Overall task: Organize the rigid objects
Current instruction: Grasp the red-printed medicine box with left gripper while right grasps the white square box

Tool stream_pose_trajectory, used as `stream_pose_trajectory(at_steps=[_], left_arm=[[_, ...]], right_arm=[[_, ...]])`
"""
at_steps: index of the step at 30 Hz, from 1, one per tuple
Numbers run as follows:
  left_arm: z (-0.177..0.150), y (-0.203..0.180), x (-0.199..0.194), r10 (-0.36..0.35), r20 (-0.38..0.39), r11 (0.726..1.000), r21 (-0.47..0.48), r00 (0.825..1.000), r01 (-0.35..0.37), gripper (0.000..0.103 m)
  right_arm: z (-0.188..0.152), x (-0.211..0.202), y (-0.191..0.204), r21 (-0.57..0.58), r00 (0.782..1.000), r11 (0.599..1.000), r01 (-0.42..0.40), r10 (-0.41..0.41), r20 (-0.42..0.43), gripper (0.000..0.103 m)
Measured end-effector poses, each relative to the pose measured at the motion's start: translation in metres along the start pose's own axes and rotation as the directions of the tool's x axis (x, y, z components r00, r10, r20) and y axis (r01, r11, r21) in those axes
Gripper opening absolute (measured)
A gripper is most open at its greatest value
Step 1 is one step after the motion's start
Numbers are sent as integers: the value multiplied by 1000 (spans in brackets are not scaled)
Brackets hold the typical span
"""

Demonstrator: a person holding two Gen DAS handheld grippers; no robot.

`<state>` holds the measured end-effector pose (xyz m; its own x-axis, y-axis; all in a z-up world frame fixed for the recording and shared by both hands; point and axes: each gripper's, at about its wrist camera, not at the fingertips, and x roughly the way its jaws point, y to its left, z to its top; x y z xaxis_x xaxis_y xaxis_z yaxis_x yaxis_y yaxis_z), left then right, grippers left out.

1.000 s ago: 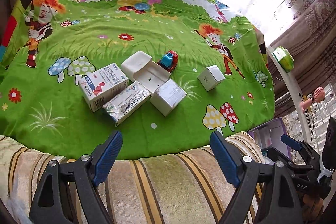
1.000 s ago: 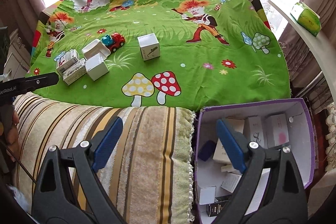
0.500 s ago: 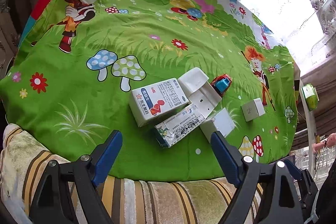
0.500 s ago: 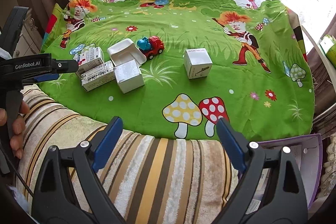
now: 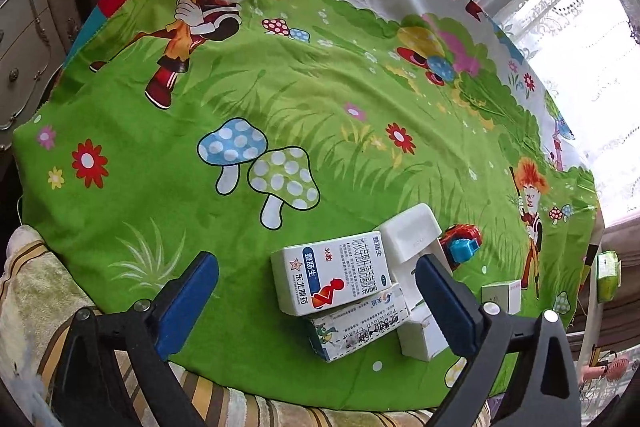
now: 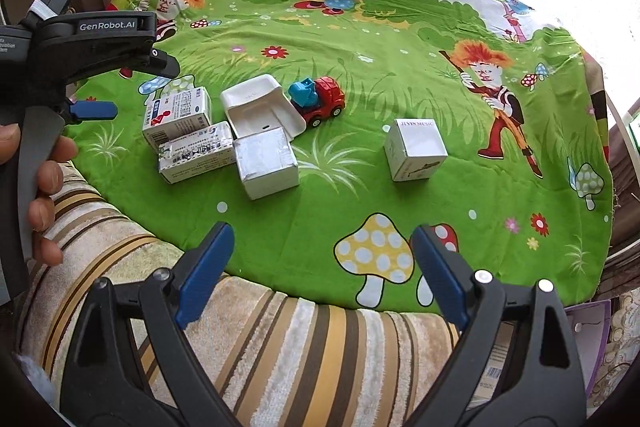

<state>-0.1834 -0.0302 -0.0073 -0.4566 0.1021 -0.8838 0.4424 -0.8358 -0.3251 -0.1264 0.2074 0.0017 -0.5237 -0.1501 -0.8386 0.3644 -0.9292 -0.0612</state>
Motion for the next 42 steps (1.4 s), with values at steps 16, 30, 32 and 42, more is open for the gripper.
stream_pose_trajectory(at_steps=[16, 30, 32, 42], left_arm=[[-9, -27, 38, 94, -80, 995, 53, 992, -90, 101], [-14, -20, 35, 67, -54, 989, 132, 996, -59, 78], [-14, -18, 28, 57, -31, 989, 136, 998, -52, 78], [-28, -14, -4, 6, 83, 985, 170, 997, -20, 78]], right_arm=[[28, 39, 19, -99, 997, 992, -72, 68, -40, 92], [39, 72, 23, -107, 991, 990, -91, 80, -107, 77], [39, 76, 24, -101, 989, 990, -99, 87, -122, 69], [35, 65, 26, -95, 993, 992, -87, 78, -89, 53]])
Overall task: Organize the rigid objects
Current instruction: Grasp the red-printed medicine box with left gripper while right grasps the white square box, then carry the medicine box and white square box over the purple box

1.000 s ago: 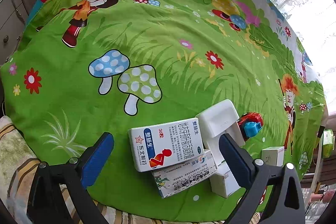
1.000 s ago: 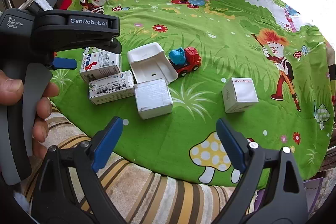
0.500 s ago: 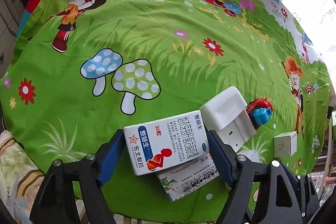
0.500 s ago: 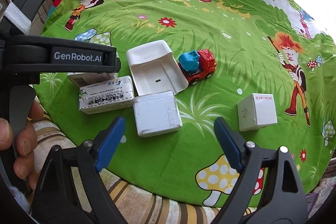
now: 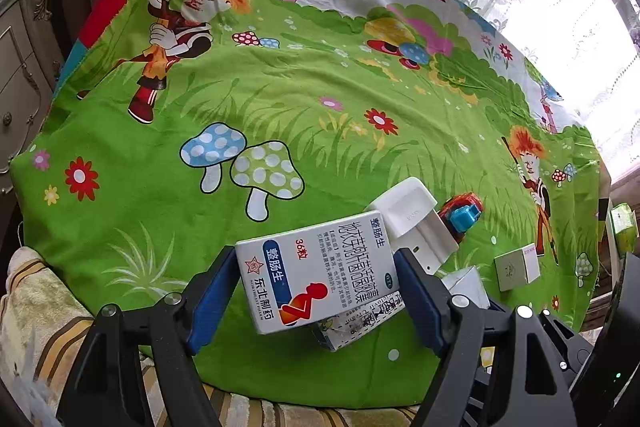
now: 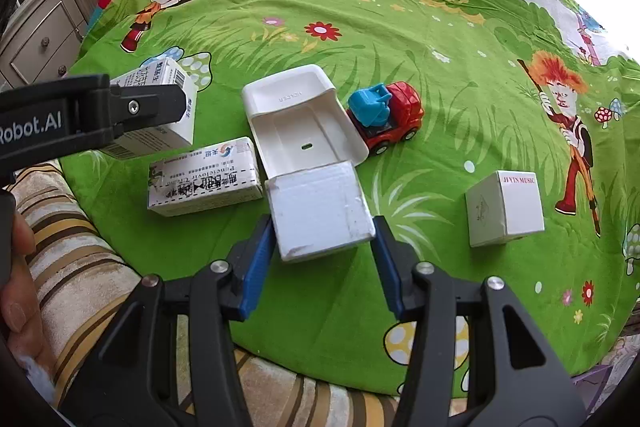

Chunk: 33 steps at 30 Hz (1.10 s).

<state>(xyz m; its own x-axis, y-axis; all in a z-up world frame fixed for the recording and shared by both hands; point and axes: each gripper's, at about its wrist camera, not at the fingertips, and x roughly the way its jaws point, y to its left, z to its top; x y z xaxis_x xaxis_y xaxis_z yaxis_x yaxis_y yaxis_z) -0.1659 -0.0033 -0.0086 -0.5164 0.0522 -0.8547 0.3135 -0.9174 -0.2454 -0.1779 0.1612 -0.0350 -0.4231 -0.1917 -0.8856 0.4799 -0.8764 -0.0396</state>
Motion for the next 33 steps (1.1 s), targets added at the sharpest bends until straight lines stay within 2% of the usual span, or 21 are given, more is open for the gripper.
stream_pose_trajectory(at_steps=[8, 15, 24, 33], left_arm=[[-18, -19, -28, -2, 83, 995, 96, 997, -6, 78], [-33, -37, -41, -23, 103, 988, 155, 994, 7, 78], [-52, -60, -51, -58, 98, 975, 221, 993, 36, 78], [-75, -91, -58, -115, 65, 948, 305, 991, 90, 78]], right_arm=[[-16, -29, -12, 88, 997, 995, 49, -53, 54, 53], [-38, -56, -30, 190, 990, 977, 93, -111, 86, 53], [-69, -83, -52, 289, 983, 951, 112, -148, 108, 53], [-102, -106, -70, 342, 977, 929, 143, -187, 101, 53]])
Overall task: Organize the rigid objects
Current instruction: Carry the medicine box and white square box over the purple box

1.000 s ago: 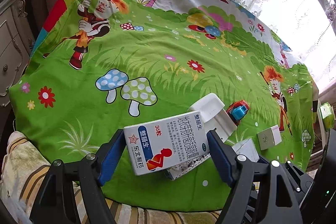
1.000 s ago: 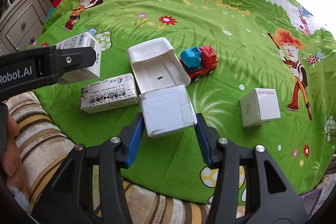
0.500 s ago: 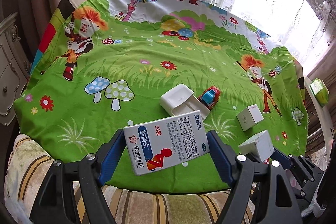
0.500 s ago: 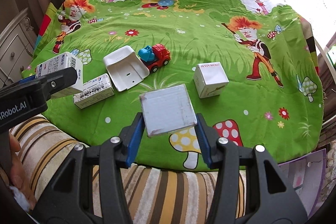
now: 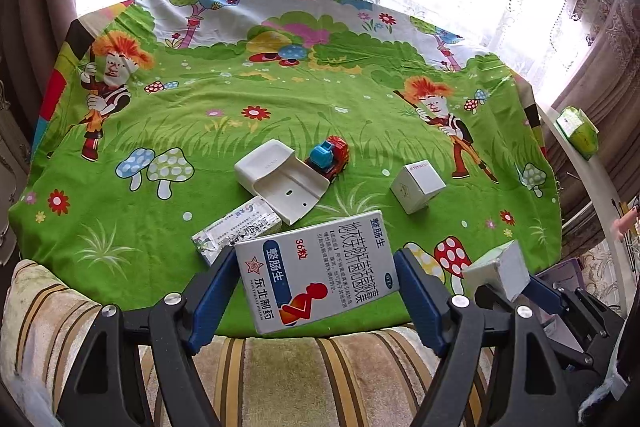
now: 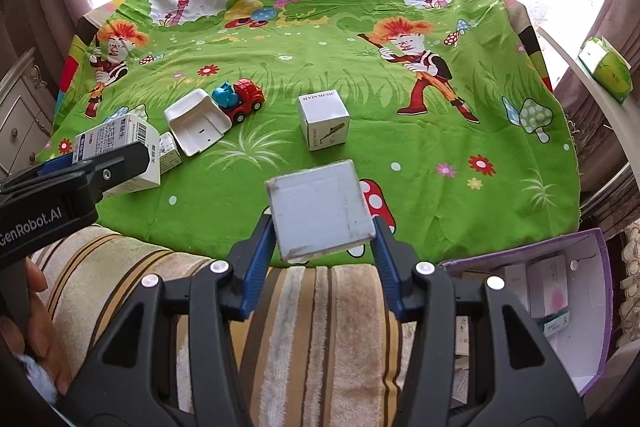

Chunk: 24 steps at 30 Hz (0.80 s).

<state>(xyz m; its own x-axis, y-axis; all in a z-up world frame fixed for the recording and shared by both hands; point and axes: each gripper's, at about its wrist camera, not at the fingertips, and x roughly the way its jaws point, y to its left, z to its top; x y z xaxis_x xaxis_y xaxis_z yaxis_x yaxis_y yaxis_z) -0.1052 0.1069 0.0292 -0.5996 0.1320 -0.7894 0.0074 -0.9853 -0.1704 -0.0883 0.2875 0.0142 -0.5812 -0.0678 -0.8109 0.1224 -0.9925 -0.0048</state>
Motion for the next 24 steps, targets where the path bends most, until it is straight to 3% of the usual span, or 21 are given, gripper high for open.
stream_pose_trajectory(at_steps=[14, 24], left_arm=[[-21, -66, -6, -120, -53, 982, 142, 991, 126, 78], [-42, -121, -12, -232, -115, 923, 287, 966, 256, 78]], right_arm=[[-29, -31, -58, 108, 998, 993, 56, -58, 13, 53], [-61, -64, -113, 194, 993, 974, 116, -120, 12, 53]])
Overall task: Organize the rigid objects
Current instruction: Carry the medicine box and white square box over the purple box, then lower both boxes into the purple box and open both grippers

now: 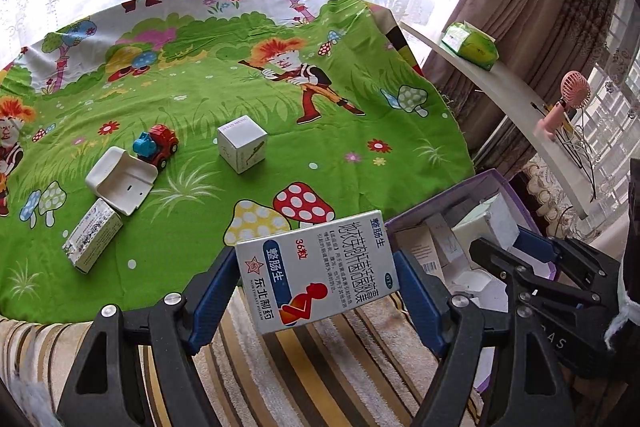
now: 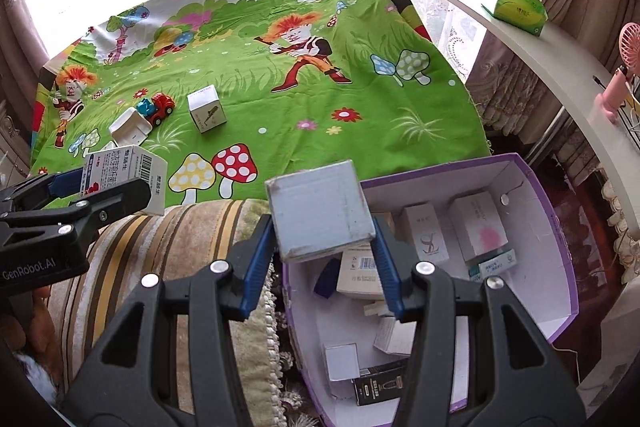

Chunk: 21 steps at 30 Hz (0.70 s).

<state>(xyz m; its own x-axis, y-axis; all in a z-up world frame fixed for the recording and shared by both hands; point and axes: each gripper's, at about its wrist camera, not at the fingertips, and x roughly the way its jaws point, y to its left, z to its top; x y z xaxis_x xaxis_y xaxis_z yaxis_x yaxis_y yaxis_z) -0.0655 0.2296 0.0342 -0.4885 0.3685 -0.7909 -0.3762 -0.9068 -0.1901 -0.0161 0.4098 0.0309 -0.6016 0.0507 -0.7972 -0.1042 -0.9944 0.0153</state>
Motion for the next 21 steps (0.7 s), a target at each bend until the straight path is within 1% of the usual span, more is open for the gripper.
stream_pose_trajectory(at_steps=[5, 11, 15, 21], left_arm=[[-2, -28, 6, -61, -33, 996, 63, 998, 63, 78], [-5, -62, 14, -133, -83, 980, 140, 988, 144, 78], [-8, -81, 18, -171, -112, 966, 178, 979, 189, 79], [-13, -104, 21, -203, -146, 945, 232, 968, 233, 79]], right_arm=[[-13, -5, -36, 55, 999, 998, 41, -40, -14, 53], [-29, -10, -79, 126, 995, 987, 95, -91, -36, 53], [-39, -13, -104, 172, 991, 977, 128, -121, -49, 53], [-52, -16, -132, 224, 986, 960, 166, -156, -63, 53]])
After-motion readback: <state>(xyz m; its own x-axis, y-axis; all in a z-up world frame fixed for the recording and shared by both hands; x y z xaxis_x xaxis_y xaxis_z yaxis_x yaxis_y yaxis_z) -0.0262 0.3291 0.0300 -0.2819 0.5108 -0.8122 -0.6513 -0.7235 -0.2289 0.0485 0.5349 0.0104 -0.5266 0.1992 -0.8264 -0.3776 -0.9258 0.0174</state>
